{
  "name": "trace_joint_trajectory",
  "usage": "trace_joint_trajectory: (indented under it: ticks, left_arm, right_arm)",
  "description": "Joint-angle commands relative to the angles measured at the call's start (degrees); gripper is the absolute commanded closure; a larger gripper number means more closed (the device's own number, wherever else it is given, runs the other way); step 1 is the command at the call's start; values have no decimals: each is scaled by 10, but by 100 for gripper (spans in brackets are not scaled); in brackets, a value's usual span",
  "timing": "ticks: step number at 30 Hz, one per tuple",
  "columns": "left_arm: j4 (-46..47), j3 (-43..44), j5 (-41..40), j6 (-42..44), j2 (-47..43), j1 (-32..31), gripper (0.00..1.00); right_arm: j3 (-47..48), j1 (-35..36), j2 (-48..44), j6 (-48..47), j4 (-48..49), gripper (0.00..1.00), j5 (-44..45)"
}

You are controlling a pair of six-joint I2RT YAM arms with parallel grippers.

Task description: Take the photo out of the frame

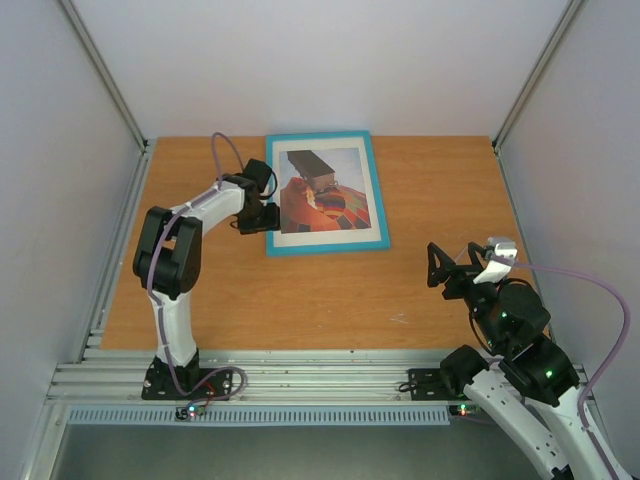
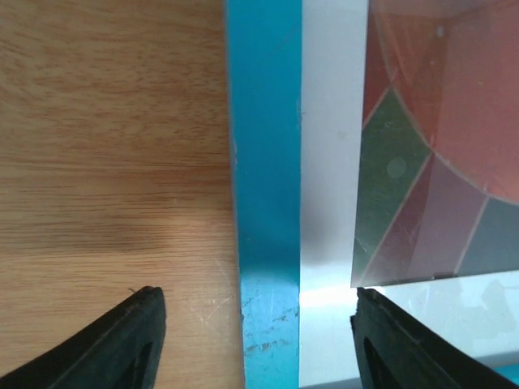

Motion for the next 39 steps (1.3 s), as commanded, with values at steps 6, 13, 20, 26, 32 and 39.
trace_joint_trajectory:
  ticks: [6,13,20,26,32,39]
  left_arm:
    - [-20,29,5,19,30,11,48]
    - [-21,28,14,26,34,10,52]
    - [-21,32,32,33,46,10,57]
    - [-20,16,32,45,41,9,64]
    - [-16,-7,41,55,27,8,74]
    - [3,-75,41,65,-23,-1,83]
  right_arm:
    - [-6,8,-5,-6,18,2,-12]
    - [-8,8,-3,-7,23,1,-15]
    - [-4,8,11,-10,20,2,-16]
    - [10,8,54,-16,9,2,-33]
    - [29,8,104,-13,-1,2,-38]
    - [40,8,132,-32,-6,2,-44]
